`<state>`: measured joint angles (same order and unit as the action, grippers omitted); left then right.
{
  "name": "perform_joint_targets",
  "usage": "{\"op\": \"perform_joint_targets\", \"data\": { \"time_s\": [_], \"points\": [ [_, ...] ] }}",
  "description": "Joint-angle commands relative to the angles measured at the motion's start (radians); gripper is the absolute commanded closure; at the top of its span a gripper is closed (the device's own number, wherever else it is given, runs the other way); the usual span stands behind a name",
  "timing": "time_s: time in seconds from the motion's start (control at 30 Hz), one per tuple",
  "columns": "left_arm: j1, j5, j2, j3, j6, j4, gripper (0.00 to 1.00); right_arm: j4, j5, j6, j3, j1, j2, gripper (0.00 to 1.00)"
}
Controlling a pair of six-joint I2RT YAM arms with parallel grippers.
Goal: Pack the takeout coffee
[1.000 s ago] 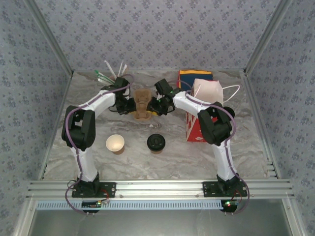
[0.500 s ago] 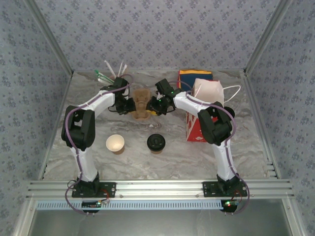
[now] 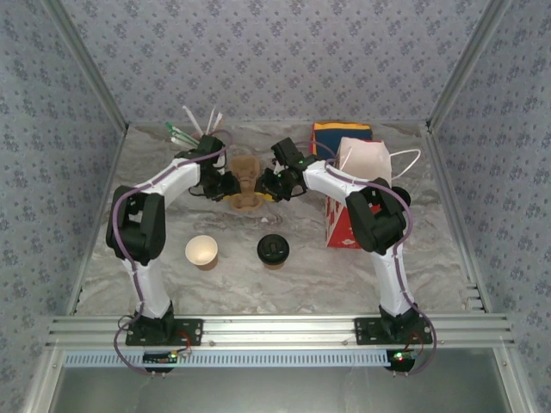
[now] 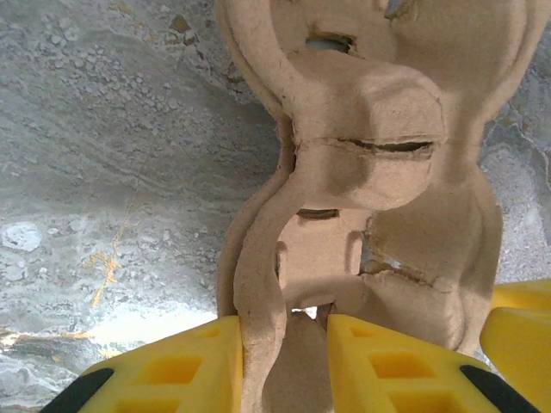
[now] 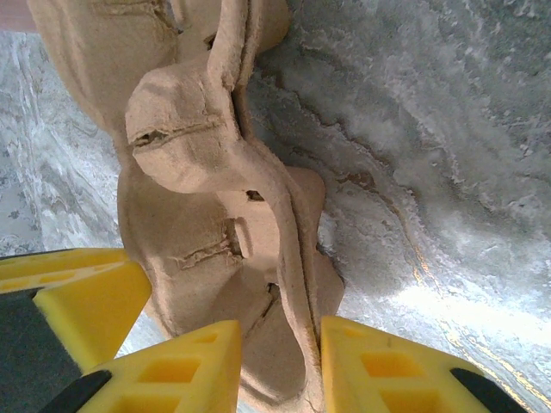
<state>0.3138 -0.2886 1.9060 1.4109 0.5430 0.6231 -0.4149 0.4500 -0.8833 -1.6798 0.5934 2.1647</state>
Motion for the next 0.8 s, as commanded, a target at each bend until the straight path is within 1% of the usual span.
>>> {"op": "perform_joint_targets", "data": {
  "time_s": [0.0, 0.27, 0.37, 0.43, 0.57, 0.77],
  "points": [
    [-0.007, -0.095, -0.051, -0.012, 0.026, -0.033, 0.70, 0.001, 0.026, 0.001, 0.003, 0.012, -0.009, 0.69],
    [-0.031, -0.120, -0.050, -0.050, 0.038, -0.048, 0.70, -0.011, 0.020, 0.010, -0.004, 0.012, -0.008, 0.70],
    [-0.038, -0.113, -0.050, -0.059, 0.034, -0.043, 0.66, -0.013, 0.019, 0.011, -0.007, 0.012, -0.007, 0.69],
    [-0.041, -0.123, -0.044, -0.063, 0.035, -0.045, 0.66, -0.013, 0.019, 0.010, -0.006, 0.014, -0.005, 0.69],
    [-0.052, -0.208, -0.055, -0.098, 0.072, -0.117, 0.66, -0.014, 0.019, 0.012, -0.007, 0.017, -0.005, 0.70],
    [-0.071, -0.277, -0.081, -0.122, 0.106, -0.179, 0.67, -0.018, 0.015, 0.012, -0.009, 0.016, -0.003, 0.69]
  ]
}}
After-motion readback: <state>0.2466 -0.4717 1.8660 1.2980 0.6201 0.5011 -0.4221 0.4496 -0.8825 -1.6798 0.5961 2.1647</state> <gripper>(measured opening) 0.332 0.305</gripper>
